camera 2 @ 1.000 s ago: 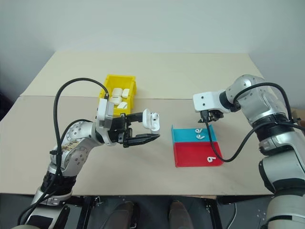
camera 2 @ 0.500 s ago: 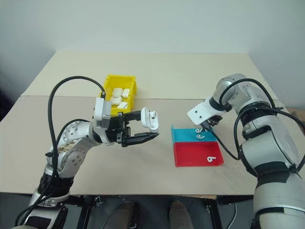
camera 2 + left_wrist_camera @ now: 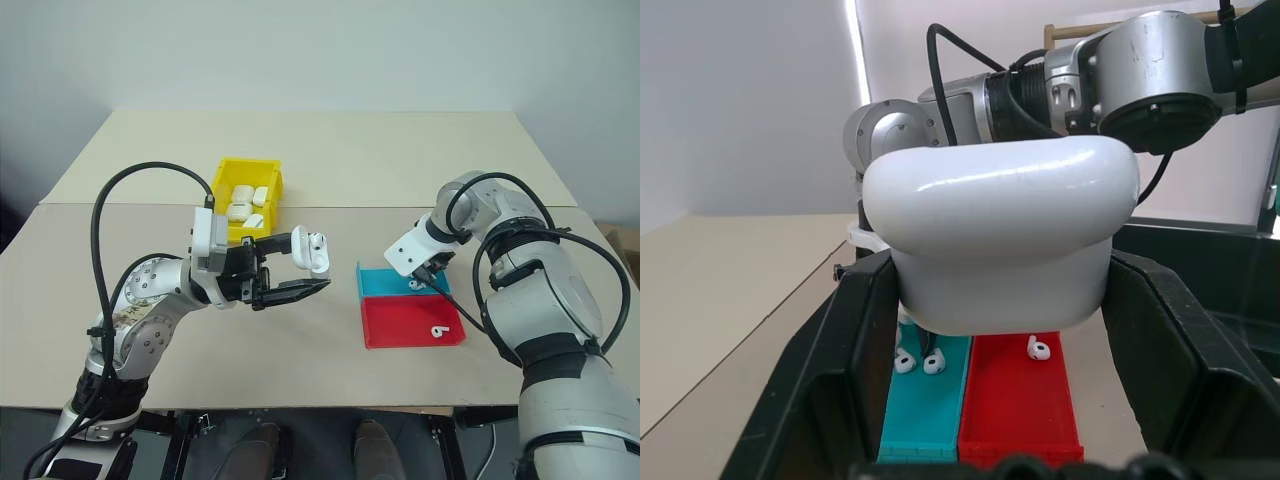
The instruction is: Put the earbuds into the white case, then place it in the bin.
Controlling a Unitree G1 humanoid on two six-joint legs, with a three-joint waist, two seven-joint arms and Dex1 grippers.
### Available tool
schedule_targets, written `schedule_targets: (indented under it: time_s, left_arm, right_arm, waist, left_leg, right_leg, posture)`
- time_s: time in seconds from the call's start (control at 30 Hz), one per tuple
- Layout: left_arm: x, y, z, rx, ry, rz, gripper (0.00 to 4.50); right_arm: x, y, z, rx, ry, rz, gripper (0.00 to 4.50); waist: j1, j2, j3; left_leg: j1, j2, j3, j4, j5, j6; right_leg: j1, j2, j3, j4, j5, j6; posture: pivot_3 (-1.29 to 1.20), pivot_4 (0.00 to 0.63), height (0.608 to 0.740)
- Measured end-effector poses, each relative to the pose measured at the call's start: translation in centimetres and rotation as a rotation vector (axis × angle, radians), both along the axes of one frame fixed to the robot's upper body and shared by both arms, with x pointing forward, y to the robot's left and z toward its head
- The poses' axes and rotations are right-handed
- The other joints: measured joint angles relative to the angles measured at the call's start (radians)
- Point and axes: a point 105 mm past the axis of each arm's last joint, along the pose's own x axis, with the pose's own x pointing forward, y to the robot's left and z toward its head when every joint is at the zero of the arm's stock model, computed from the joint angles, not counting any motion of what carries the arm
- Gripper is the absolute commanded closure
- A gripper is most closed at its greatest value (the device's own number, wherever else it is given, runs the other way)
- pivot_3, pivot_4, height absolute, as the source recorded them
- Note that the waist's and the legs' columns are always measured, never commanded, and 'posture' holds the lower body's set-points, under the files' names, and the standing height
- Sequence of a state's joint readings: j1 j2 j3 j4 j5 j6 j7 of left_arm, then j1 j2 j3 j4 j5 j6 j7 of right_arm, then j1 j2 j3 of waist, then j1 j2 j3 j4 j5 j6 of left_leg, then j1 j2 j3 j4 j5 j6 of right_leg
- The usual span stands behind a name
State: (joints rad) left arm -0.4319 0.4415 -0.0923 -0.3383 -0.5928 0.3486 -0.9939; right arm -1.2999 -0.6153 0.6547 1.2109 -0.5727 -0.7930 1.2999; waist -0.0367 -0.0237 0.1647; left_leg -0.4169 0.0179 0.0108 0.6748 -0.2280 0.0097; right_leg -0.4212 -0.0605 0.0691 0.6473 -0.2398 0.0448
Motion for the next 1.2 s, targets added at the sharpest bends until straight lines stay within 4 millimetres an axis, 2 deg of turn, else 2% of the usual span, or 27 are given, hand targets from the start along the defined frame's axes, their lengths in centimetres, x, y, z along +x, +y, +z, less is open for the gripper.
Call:
schedule_targets:
  time_s: [0.4,0.5,0.63,0.67,0.97,1.07,1.2]
  left_arm:
    - [0.1,0.3,0.1,0.003,-0.004,0.014,1.74]
    - [0.1,0.4,0.0,0.004,-0.001,0.016,1.74]
    - [0.2,0.5,-0.1,0.011,-0.002,0.024,1.74]
    - [0.1,0.6,0.0,0.012,-0.004,0.026,1.74]
    - [0.0,0.6,-0.1,0.019,-0.007,0.030,1.74]
    - [-0.1,0.6,0.0,0.022,-0.010,0.019,1.74]
    - [0.0,0.6,0.0,0.028,-0.008,0.001,1.74]
  right_arm:
    - [0.0,0.4,-0.3,0.010,-0.001,0.011,1.79]
    - [0.1,0.4,-0.3,0.007,-0.004,0.011,2.42]
    - [0.1,0.4,-0.4,0.010,0.000,0.007,3.80]
    - [0.1,0.4,-0.4,0.011,0.000,0.007,3.89]
    - [0.2,0.5,-0.2,0.052,0.001,-0.025,3.89]
    - [0.5,0.3,1.2,0.166,-0.009,-0.098,3.89]
    - [0.3,-0.1,4.4,0.371,0.003,-0.176,3.89]
  waist:
    - [-0.007,0.000,0.000]
    - [-0.007,0.000,0.000]
    - [-0.008,0.000,0.000]
    - [-0.008,0.000,0.000]
    - [-0.008,0.000,0.000]
    - [-0.007,0.000,0.000]
    - [-0.005,0.001,0.000]
  left_leg:
    - [0.001,0.000,-0.001,0.000,0.000,0.000]
    - [0.001,0.000,-0.001,0.000,0.000,0.000]
    - [0.001,0.000,-0.001,0.000,0.000,0.000]
    - [0.002,0.000,-0.001,0.000,0.000,0.000]
    - [0.002,0.000,-0.001,-0.001,0.000,0.000]
    - [0.002,0.000,-0.001,-0.001,0.000,0.000]
    - [0.002,0.000,-0.001,-0.001,0.000,0.000]
  right_leg:
    - [0.001,0.000,0.000,0.000,0.000,0.000]
    - [0.001,0.000,0.000,0.000,0.000,0.000]
    - [0.001,0.000,0.000,0.001,0.000,0.000]
    - [0.001,0.000,0.000,0.001,0.000,0.000]
    - [0.001,0.000,0.000,0.000,0.000,0.000]
    - [0.001,0.000,0.000,0.000,0.000,0.000]
    - [0.002,0.000,0.000,0.000,0.000,0.000]
  posture:
    - [0.00,0.150,0.740]
    - [0.00,0.150,0.740]
    - [0.00,0.150,0.740]
    - [0.00,0.150,0.740]
    - [0.00,0.150,0.740]
    - [0.00,0.150,0.740]
    - [0.00,0.150,0.740]
